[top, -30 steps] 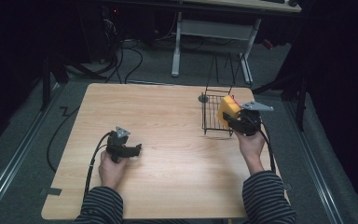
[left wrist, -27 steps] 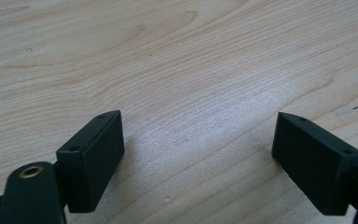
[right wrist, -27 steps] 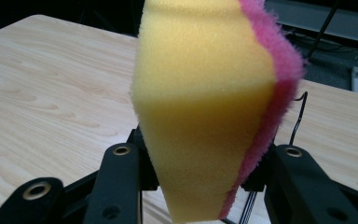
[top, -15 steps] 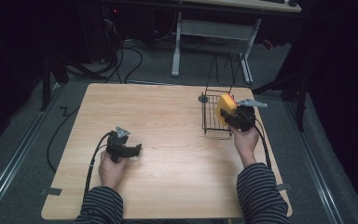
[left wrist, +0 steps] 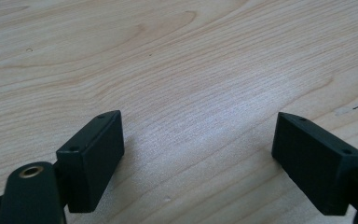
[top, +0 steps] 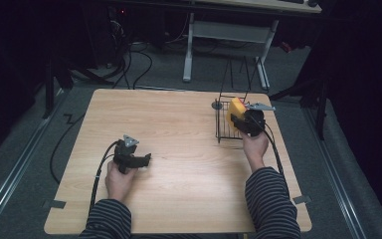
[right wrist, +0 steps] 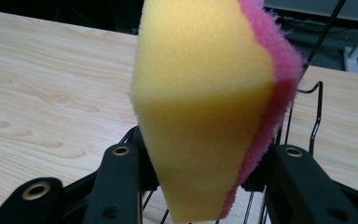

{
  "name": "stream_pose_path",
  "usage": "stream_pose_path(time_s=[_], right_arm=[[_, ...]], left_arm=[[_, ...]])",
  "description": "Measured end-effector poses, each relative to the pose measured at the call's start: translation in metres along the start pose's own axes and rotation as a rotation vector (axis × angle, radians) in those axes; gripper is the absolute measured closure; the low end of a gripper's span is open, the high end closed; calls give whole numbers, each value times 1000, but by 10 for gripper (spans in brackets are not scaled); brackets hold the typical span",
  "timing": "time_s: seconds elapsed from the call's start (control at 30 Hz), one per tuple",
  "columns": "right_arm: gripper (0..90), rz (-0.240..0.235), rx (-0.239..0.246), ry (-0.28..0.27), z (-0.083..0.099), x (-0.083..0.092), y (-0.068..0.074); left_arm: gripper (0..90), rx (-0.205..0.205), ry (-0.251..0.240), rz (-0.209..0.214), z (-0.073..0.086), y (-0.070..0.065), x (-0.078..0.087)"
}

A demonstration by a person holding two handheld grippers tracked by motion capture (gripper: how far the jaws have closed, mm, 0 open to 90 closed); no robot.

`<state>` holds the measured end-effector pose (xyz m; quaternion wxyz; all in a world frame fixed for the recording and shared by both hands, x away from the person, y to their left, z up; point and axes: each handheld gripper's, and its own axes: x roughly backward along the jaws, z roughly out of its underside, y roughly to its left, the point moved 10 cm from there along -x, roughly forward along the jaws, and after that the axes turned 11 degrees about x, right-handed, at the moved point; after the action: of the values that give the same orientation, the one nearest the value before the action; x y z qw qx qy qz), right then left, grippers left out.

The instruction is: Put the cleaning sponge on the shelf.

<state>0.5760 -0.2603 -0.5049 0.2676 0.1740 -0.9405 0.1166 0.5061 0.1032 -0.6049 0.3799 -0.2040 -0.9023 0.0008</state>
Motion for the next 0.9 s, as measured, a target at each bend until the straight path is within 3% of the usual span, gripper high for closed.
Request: stream_pose_path(time_s=[0.4,0.9], right_arm=[[600,19,-9,44,9,-20,-3],[595,25,-17,74,16,-25,-4]], left_arm=[[175,0,0,0,0,0,0],[175,-1,0,0,0,0,0]])
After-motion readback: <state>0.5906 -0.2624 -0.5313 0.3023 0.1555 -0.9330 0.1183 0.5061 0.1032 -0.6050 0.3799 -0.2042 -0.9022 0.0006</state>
